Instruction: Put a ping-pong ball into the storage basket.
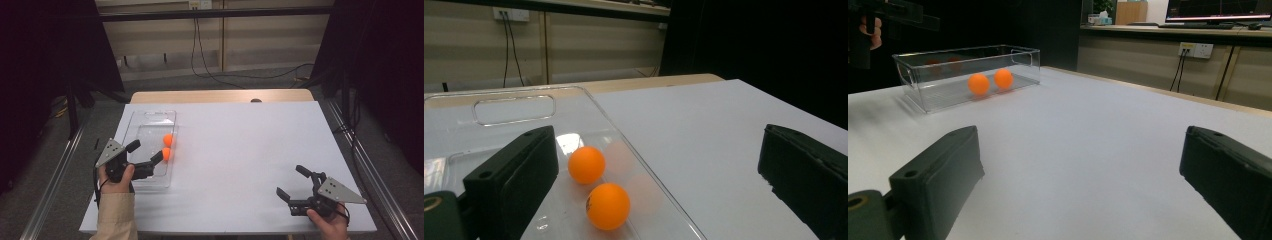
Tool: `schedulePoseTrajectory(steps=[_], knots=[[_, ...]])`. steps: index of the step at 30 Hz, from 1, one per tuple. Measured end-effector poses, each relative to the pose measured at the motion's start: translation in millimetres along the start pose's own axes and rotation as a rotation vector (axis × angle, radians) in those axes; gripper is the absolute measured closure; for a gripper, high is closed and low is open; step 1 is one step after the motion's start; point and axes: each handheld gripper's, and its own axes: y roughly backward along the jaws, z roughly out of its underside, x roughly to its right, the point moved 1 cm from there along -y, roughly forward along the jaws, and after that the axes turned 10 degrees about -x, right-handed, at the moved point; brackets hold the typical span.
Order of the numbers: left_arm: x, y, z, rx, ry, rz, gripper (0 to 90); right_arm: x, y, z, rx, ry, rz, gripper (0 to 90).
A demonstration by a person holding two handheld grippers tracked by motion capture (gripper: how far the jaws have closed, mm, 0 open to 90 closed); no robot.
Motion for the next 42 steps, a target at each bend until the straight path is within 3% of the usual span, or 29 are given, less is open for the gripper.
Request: schedulePoseTrajectory(steps=[7, 16, 42], knots=[[0.7, 3.0, 4.3, 0.024, -0.020, 0.023, 2.7, 0.3, -0.1, 0.1, -0.001, 0.000, 0.002, 2.9], [-1.0, 8.1, 11.8, 0.048, -0.008, 0.020, 2.7, 0.1, 0.0, 0.1, -0.001, 0.000, 0.002, 2.9], [5.4, 6.3, 32.0, 0.061, -0.030, 0.058, 2.5, -0.2, -1.0, 0.1, -0.001, 0.000, -0.002, 2.8]])
